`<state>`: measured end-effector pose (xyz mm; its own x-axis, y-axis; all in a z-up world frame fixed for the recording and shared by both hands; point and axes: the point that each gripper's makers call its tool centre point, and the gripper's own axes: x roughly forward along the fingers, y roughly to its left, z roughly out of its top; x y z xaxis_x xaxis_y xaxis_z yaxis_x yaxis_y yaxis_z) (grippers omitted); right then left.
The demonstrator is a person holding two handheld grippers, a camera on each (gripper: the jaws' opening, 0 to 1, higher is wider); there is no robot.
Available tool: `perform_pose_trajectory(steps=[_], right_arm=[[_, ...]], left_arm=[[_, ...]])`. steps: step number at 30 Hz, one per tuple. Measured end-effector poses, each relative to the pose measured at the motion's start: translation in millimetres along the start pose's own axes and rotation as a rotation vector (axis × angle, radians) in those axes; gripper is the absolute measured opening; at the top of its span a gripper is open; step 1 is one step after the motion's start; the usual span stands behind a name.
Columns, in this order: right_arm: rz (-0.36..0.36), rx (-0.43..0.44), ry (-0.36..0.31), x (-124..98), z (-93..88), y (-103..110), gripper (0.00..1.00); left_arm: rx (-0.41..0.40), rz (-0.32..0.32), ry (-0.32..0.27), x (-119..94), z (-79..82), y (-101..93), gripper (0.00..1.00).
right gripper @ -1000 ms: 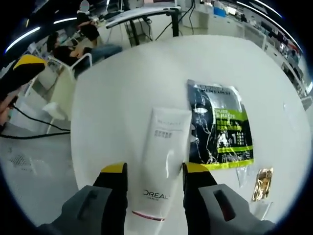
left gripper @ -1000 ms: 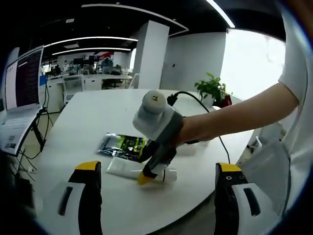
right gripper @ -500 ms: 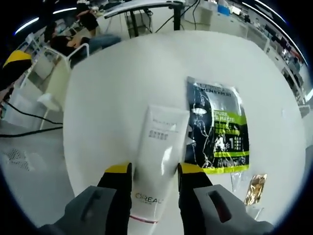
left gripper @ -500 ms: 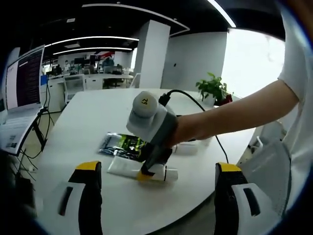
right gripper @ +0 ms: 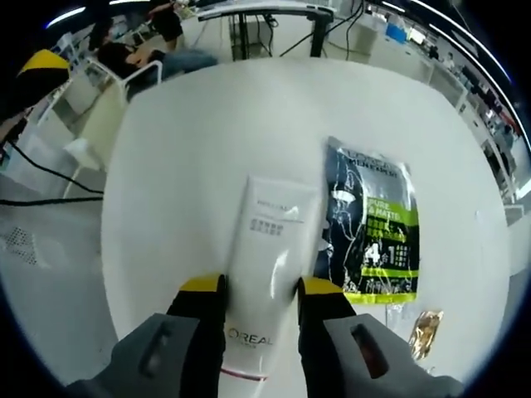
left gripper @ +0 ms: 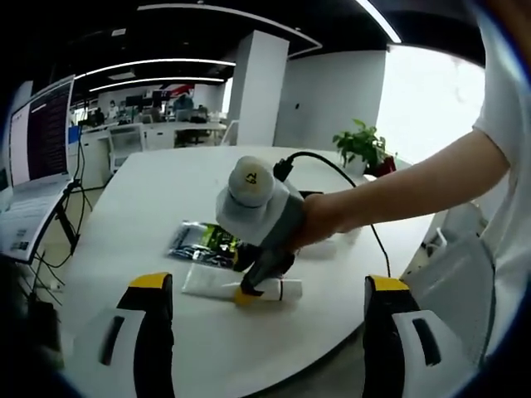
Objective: Arrange the skincare products in the storage area until every visible bottle or jar stands upright without overlapping.
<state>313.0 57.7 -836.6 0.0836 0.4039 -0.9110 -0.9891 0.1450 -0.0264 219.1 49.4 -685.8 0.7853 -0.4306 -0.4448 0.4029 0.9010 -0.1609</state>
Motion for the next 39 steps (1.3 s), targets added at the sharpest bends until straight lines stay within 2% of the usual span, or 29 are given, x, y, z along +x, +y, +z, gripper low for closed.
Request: perform_pose_trajectory(steps=[9,17,23,33,34,39], right_arm=[[-0.003,0.038,-0.022,-2,-1.5,2,0.28],[-0.009,0.015,-0.037,-5,-0.7,3,0.25],[-0.010,0.029,-0.060,-9,-0.9,1,0.25],[0.000,0.076,-0.150,-28,2.9,11,0.25],[-0.002,0.059,-0.179,-31,6.9,12,0.26],[-0.007,0.088,-0.230,-44,11.0,15,0.26]], left_arm=[[-0.004,-0.002,-0.003,0,0.9,-1.7,0.88],[-0.002,-0.007,0.004,0,1.1,-3.5,0.88],[-0.005,-0.007,0.007,0,0.0,-2.8,0.88],[-0.017,-0.014,-0.013,0,3.0,-4.1,0.89],[-0.017,-0.012,-0.012,0,2.5,-3.5,0.88],[-0.029,-0.012,-0.025,-1,4.8,-2.6,0.88]])
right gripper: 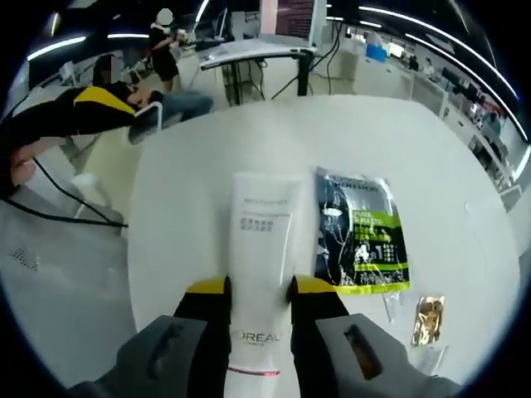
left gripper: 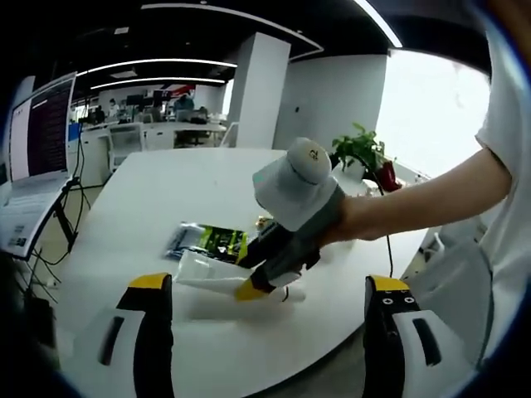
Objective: Arrange the skincare products in the storage area until every visible bottle or jar stands upright without overlapping.
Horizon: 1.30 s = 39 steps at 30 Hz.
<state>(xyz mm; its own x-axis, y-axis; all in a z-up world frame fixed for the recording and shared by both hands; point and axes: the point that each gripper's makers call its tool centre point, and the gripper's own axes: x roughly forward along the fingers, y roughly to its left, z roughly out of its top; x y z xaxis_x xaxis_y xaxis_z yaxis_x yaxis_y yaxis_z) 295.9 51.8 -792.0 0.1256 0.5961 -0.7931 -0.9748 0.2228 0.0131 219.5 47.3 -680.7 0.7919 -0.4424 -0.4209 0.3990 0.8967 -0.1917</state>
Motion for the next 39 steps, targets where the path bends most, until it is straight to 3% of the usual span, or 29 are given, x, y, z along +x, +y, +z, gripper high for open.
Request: perform_pose_trajectory(steps=[7,25,29,39], right_arm=[[-0.007,0.056,-0.093,-18,7.2,3,0.26],[-0.096,0.001,-0.288,-78,30.3,28,0.26],[-0.113,-0.001,-0.326,-88,33.1,33,0.26],[-0.162,-0.042,-0.414,-111,41.6,53,0.27]], left_arm=[[-0.080,-0.014,-0.090,-6,14.7,-0.9,0.87],[-0.158,-0.010,-0.200,-15,32.1,7.8,0.86],[-0.199,-0.030,-0.228,-17,35.8,9.3,0.82],[-0.212,-0.088,-0.257,-19,41.1,0.3,0.70]])
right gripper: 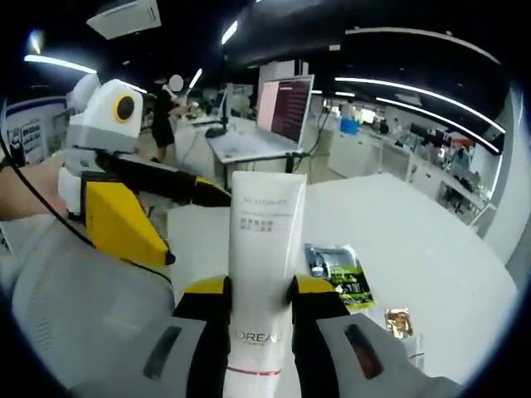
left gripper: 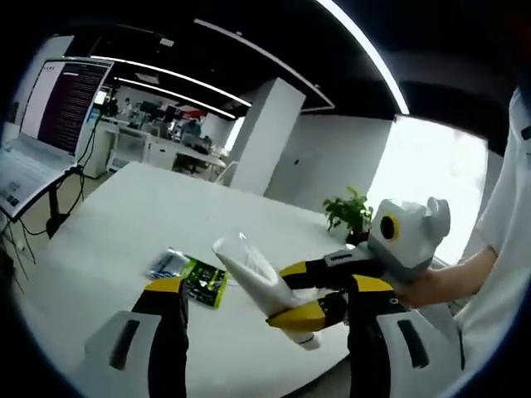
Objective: Arrange the skincare products in the storage area until every visible bottle or jar stands upright without overlapping.
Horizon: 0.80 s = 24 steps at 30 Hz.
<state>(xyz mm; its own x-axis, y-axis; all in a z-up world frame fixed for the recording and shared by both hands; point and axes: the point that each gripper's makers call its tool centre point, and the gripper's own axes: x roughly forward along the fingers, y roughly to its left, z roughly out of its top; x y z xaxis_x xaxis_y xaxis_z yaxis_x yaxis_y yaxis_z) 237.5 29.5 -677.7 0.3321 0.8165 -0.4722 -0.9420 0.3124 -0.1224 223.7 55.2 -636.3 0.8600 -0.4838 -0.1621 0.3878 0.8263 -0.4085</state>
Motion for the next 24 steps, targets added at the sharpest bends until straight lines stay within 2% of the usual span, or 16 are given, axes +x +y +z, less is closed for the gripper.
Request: perform_pose_trajectory(steps=[6,13,19,24], right_arm=[[-0.022,-0.015,-0.038,-6,8.0,11,0.27],[-0.031,-0.009,-0.070,-17,12.4,24,0.27],[-0.044,0.001,-0.074,-24,6.3,30,0.27],[-0.060,-0.003,-0.093,-31,5.3,35,0.27]], left_arm=[[-0.012,-0.035,-0.013,-2,1.6,-7.9,0.61],[0.002,-0.073,0.001,-2,-1.7,-18.8,0.50],[0.014,-0.123,0.002,-2,-1.5,-31.1,0.31],[0.054,-0.153,0.038,1,-8.0,-38.5,0.21]])
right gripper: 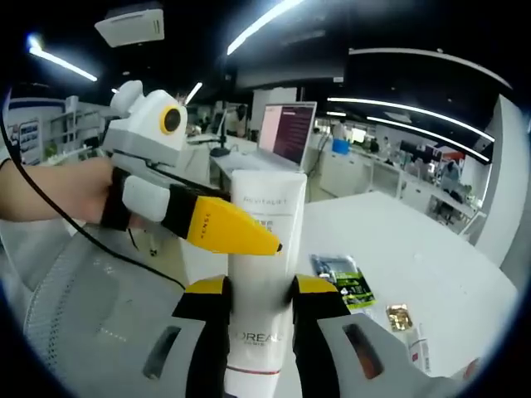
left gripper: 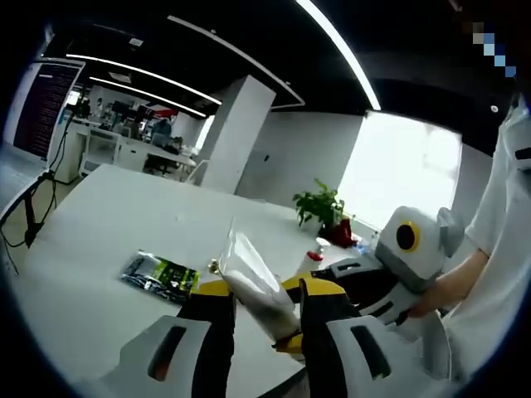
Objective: Arrange the skincare products in the storage area until every visible bottle or jar stands upright without overlapping.
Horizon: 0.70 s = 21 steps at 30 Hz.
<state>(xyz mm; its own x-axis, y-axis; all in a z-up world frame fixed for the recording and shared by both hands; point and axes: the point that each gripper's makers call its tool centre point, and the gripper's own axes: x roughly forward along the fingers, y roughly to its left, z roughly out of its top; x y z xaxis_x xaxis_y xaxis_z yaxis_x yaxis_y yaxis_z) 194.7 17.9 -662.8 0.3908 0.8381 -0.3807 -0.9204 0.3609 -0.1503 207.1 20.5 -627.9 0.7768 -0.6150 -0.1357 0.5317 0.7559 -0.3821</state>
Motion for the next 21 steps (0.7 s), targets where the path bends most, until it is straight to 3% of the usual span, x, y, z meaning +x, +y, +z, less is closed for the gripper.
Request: perform_pose_trajectory(steps=[4,9,14,18,21], right_arm=[[-0.015,0.007,-0.012,-5,-2.3,5,0.28],[-0.044,0.061,-0.001,-9,-10.8,7,0.28],[-0.069,0.080,0.017,-13,-19.7,6,0.28],[-0.091,0.091,0.022,-16,-17.1,7,0.29],[-0.108,0.102,0.013,-22,-11.8,3,0.29]], left_arm=[[0.021,-0.019,0.016,1,-2.8,-2.8,0.13],[0.088,-0.060,0.057,6,-10.7,-9.5,0.14],[0.120,-0.074,0.095,12,-17.5,-28.4,0.13],[0.090,-0.100,0.091,10,-15.4,-31.6,0.10],[-0.008,-0.151,0.081,10,-10.2,-34.1,0.07]])
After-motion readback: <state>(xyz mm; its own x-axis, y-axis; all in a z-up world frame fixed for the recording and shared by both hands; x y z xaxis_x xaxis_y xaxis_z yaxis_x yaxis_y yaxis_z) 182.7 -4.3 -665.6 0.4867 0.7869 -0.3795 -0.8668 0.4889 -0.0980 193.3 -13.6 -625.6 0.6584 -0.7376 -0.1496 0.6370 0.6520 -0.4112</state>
